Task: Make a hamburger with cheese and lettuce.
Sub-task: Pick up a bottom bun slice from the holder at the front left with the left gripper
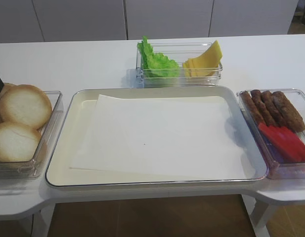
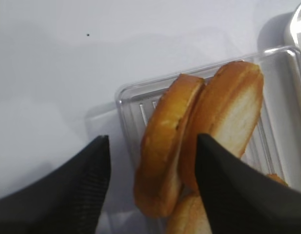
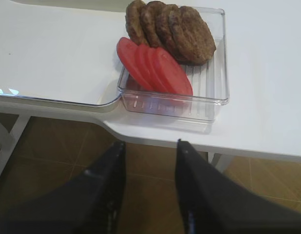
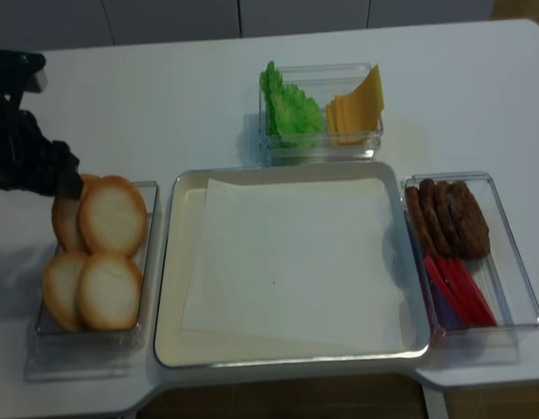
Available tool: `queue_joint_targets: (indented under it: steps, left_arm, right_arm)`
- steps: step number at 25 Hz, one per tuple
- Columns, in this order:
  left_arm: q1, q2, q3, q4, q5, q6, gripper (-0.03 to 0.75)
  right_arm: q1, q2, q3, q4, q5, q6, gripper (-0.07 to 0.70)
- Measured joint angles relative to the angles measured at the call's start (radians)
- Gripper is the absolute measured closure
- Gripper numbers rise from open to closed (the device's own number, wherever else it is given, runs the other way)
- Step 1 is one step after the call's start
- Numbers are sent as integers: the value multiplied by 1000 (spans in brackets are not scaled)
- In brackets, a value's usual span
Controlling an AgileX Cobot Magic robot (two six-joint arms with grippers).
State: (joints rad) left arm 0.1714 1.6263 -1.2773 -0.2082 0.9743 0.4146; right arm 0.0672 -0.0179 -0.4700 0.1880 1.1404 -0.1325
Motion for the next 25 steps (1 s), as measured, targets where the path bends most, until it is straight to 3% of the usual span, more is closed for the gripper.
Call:
queue_joint_targets:
  steps: [12, 21, 25]
  left_arm:
    - [0, 29, -1, -2, -4, 0, 327]
    - [0, 32, -1, -3, 8, 2, 524]
    - [0, 32, -1, -3, 10, 2, 572]
  right_arm:
    - [0, 0, 0, 0, 0, 0, 351]
    - [0, 0, 0, 0, 0, 0, 351]
    - [0, 0, 0, 0, 0, 0, 351]
